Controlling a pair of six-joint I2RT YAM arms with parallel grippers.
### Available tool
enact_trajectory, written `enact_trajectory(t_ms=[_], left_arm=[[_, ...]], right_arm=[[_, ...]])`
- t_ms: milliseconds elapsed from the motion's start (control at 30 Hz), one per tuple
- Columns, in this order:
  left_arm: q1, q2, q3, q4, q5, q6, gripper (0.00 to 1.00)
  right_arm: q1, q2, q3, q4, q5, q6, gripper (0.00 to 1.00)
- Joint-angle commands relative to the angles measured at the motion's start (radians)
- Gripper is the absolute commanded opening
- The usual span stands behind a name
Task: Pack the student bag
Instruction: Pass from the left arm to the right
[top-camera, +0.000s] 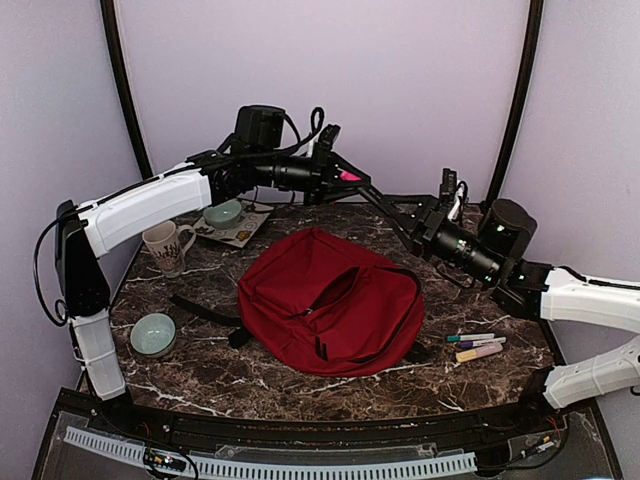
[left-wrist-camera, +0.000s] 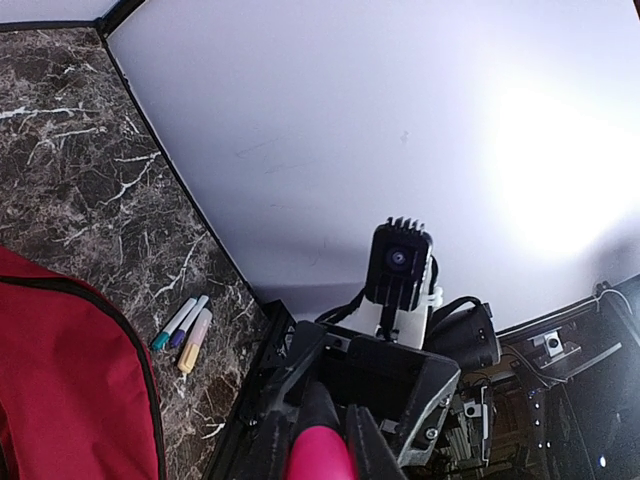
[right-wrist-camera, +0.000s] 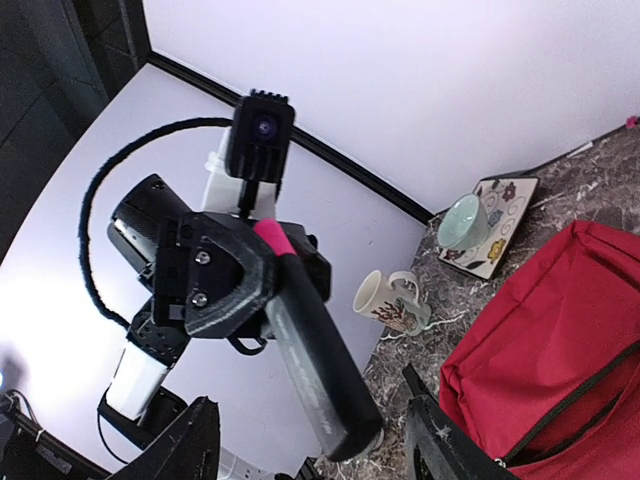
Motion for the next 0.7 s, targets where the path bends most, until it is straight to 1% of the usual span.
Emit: enact_trajectory(t_ms=[0,100,233,267,400,567,633,667], left_arm=[[0.001,-0.080,-0.034,0.077,0.029,-0.033,0.01],[0.001,-0.087,-0.056,0.106,0.035,-0.051,0.01],[0.001,-0.085,-0.065,0.130,0.042,-0.067,0.01],[0.001,-0.085,-0.065,0.132,0.044,-0.068,0.01],[0.000,-0.084,-0.071,0.135,0.047,-0.067,0.01],[0.001,-0.084,-0.088,0.161,0.061,-0.081,0.01],[0.001,-0.085,-0.092,0.165,0.062,-0.079,0.03],[0.001,-0.085,-0.093,0.165,0.062,-0.076,0.05]], right_arm=[[-0.009,0.015,-0.026,0.216,-0.024,0.069,0.57],[-0.010,0.028,-0.027,0.242,-0.028,0.086,0.46],[-0.013,0.039,-0.015,0.237,-0.038,0.087,0.36],[-0.012,0.041,-0.012,0.237,-0.037,0.088,0.32],[-0.014,0.046,-0.010,0.249,-0.035,0.093,0.22],[-0.015,0.055,-0.003,0.262,-0.040,0.095,0.07],[-0.014,0.057,-0.002,0.269,-0.045,0.097,0.01],[-0.014,0.058,-0.001,0.270,-0.045,0.097,0.00]])
